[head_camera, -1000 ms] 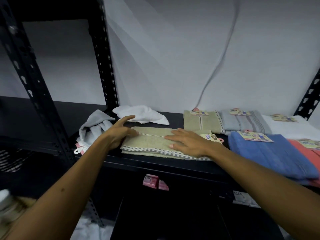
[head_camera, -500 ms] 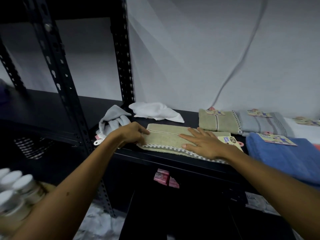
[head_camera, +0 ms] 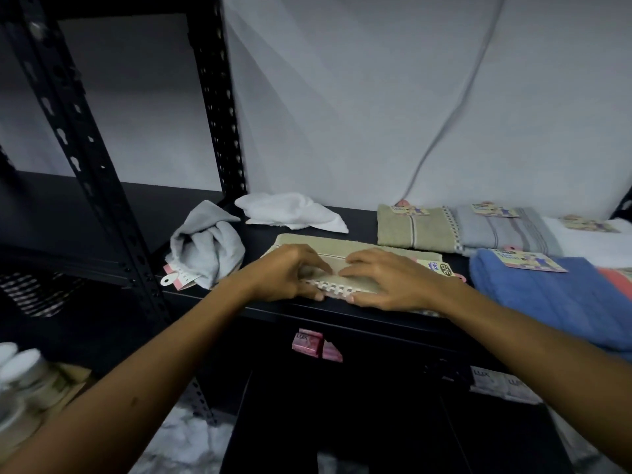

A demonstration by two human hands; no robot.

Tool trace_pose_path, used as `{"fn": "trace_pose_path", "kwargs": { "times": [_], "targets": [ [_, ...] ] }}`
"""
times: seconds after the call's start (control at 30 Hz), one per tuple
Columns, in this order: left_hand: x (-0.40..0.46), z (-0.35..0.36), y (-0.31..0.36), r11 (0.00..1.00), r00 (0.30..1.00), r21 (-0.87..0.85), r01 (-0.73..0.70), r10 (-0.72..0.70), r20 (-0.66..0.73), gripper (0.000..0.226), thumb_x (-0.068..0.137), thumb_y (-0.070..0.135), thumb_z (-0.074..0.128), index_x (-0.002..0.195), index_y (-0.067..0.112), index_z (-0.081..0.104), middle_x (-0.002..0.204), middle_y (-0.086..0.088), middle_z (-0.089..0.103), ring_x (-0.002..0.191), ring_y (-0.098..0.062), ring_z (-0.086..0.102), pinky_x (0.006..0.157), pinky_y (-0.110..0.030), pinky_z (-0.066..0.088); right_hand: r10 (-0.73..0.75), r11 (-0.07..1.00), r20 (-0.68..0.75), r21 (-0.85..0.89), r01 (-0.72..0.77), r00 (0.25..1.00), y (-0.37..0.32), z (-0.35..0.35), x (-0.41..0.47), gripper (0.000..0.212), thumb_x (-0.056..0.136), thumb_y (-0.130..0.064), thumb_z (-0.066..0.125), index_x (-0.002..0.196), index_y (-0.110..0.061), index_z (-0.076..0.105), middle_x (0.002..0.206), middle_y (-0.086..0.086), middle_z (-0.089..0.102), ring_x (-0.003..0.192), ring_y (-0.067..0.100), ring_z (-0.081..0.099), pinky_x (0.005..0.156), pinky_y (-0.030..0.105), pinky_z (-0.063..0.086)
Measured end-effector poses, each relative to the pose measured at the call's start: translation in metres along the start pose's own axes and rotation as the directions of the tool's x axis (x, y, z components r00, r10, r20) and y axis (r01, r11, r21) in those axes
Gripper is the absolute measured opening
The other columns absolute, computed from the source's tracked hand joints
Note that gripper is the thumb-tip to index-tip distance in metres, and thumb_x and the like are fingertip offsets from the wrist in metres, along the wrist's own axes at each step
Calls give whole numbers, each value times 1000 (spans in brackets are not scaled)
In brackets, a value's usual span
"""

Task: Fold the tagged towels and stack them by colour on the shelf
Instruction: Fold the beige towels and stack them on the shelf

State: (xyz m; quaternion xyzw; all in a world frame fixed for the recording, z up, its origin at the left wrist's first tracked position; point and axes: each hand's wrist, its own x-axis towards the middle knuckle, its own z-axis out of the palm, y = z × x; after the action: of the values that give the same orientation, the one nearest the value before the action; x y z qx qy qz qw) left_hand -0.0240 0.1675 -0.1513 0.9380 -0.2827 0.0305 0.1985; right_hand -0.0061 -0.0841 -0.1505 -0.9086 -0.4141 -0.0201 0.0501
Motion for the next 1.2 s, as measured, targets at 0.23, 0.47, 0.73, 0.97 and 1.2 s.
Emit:
{"fn": "trace_pose_path", "kwargs": {
  "times": [0.23,0.47,0.73,0.97,1.2],
  "targets": [
    [-20,-5,-25,998,982,63,-12,24,-186,15,91,29,68,96,17,75,89,10,68,79,-8,61,73,-32,50,-213,934,7,-293,205,977,10,-14,-10,51,93,-44,35,136,-22,52,119,3,62,105,24,59,77,41,53],
    [-25,-3,-24,983,980,173,-66,97,-176,24,88,38,69,94,15,66,85,4,65,76,-16,59,68,-38,50,-143,921,202,-332,205,969,9,-32,-21,93,83,-27,60,154,-39,0,131,3,34,109,19,43,85,39,51],
    [-26,-2,-22,983,969,182,32,14,-247,27,87,34,49,87,15,67,75,3,66,66,-19,60,63,-39,50,-65,897,165,-423,130,984,26,-38,-57,71,92,-11,49,152,-36,21,113,1,51,96,22,53,71,39,50],
    [-32,9,-22,967,970,254,-7,68,-233,30,92,43,43,94,17,58,87,4,59,76,-20,58,65,-37,50,6,774,121,-629,72,993,22,-34,-77,26,82,-1,61,103,-15,59,93,4,58,85,27,59,55,34,38],
    [-41,3,-26,941,935,319,-110,207,-288,11,83,4,75,93,5,74,87,-7,64,80,-23,60,70,-27,48,169,752,223,-659,20,960,9,-30,-87,27,79,10,49,101,-6,54,95,8,47,82,25,46,58,37,28]
  ]
}}
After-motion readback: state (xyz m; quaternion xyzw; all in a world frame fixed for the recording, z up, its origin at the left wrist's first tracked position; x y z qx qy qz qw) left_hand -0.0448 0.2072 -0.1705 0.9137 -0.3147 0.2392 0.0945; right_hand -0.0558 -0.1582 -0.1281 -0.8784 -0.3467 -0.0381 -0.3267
